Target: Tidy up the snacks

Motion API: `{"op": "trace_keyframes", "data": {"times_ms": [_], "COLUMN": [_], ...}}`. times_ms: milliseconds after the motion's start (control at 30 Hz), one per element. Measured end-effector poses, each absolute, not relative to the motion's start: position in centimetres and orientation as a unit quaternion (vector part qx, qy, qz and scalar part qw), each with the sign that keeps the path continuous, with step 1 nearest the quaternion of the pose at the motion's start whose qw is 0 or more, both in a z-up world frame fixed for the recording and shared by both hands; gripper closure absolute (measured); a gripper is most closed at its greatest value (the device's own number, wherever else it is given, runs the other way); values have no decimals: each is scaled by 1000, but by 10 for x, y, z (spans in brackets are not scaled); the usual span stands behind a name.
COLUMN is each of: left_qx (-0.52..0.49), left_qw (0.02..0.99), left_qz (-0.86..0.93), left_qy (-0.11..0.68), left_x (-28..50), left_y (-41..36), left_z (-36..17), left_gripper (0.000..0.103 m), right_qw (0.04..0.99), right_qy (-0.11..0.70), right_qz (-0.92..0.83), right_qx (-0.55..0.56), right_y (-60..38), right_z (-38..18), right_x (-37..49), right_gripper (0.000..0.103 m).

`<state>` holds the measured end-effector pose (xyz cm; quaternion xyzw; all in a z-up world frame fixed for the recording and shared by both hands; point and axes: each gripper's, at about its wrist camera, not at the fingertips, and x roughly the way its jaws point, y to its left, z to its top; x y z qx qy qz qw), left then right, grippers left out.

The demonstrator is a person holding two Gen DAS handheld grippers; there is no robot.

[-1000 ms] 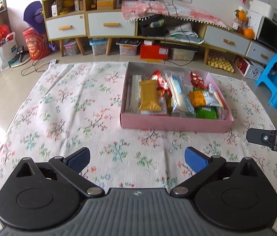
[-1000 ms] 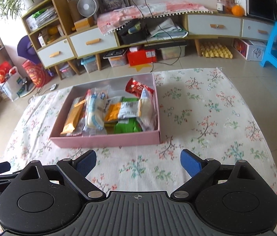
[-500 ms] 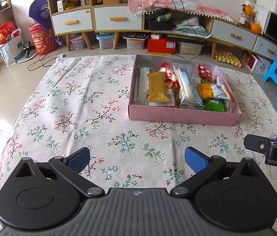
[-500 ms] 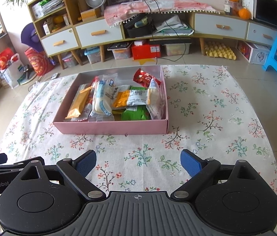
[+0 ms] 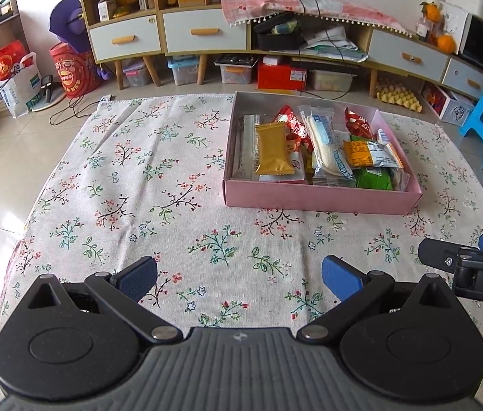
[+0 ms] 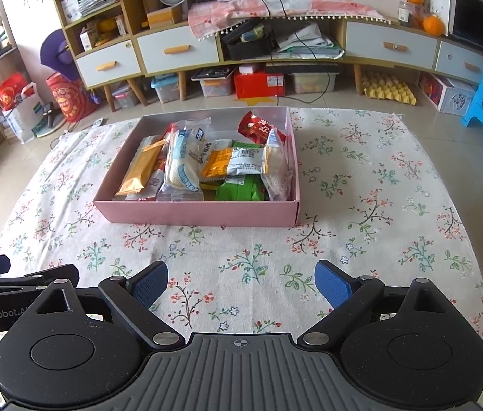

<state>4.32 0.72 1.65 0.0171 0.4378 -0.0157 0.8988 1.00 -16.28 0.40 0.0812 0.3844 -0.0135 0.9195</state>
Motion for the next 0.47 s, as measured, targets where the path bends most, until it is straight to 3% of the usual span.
{"op": "trace_keyframes", "data": {"times_ms": [467], "left_qx": [19], "left_qw": [900], "left_qz": [-20], "left_qy": [435], "left_x": [43], "left_y": [6], "left_z": [20], "left_gripper": [1], "right_qw": [917], "right_qy": [389], "right_qz": [-10], "right_qx": [83], "right_y": [-162], "right_z": [3], "right_x": [10], "right_gripper": [9]}}
